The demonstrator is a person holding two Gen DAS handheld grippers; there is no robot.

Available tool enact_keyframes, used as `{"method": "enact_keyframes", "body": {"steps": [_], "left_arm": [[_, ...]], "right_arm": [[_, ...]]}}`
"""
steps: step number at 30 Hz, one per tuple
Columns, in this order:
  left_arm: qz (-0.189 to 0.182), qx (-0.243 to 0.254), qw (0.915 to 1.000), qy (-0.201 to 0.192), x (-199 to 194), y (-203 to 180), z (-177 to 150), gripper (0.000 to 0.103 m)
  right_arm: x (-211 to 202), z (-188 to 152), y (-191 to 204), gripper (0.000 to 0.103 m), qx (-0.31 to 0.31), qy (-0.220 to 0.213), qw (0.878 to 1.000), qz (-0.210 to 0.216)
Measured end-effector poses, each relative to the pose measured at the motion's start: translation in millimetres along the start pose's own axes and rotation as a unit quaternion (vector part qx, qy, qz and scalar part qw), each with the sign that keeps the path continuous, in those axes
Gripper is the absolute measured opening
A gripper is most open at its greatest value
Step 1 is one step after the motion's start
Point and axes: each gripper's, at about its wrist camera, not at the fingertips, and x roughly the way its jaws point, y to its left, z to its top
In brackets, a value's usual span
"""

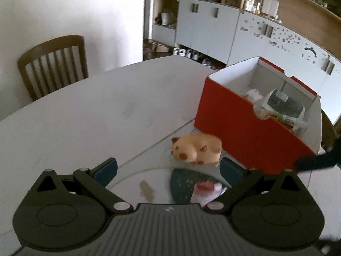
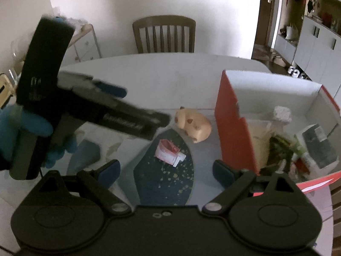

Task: Organize objects
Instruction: 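Move the left tool onto the tan spotted pig toy while the right tool approaches the pink packet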

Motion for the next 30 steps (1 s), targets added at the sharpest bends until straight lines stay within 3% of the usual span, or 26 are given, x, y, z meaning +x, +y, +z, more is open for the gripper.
{"method": "enact_keyframes", "body": {"steps": [12, 20, 30], "left_arm": [[-0.046, 0.039, 0.9976, 0.035, 54, -21, 15, 0.103], [-0.064, 0.024, 0.9957, 0.062, 81, -17, 23, 0.103], [-0.076, 0.032, 0.9948, 0.060, 91, -19, 21, 0.102]], "right_arm": [[56, -10, 3, 0.092, -0.002, 0.028, 0.999, -0.019], [84, -9, 3, 0.085, 0.007, 0.031, 0.999, -0.042], [94, -8, 10, 0.079, 0.024, 0.020, 0.998, -0.054]]}}
